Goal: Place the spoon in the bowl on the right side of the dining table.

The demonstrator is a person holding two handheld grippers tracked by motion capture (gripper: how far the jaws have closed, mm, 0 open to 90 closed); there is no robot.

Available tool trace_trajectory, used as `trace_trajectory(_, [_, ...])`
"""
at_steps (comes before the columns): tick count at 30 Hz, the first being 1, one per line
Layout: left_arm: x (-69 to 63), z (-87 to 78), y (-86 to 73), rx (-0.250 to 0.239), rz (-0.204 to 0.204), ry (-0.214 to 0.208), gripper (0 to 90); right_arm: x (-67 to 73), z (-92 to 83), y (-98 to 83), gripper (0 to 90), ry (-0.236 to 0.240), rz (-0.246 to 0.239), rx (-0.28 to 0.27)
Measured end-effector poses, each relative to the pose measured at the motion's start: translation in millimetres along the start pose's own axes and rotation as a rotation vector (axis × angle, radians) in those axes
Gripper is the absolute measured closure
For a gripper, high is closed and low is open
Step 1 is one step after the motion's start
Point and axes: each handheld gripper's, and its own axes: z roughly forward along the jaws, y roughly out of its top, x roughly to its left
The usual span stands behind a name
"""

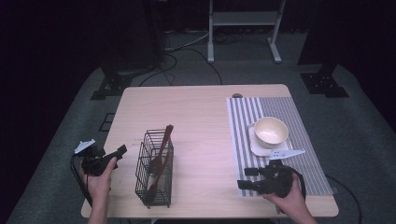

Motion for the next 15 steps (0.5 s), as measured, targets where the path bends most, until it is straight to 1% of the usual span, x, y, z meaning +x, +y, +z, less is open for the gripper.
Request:
trace_trajectory(4, [0.4,-0.2,0.0,-0.001,0.001,0.000,1.2,4.4,3.6,6.9,20.7,0.012,-0.012,0.008])
trace_trajectory(13, [0.4,-0.4,0.3,-0.006,-0.004,0.001,1.2,12.4,12.5,18.6,20.3,0.037,-0.024,0.031])
trace_trajectory(15, [0.3,-0.3,0.2,0.000,0.004,0.001,1.2,13.9,14.7,20.9,19.9,0.044,-0.025,0.039])
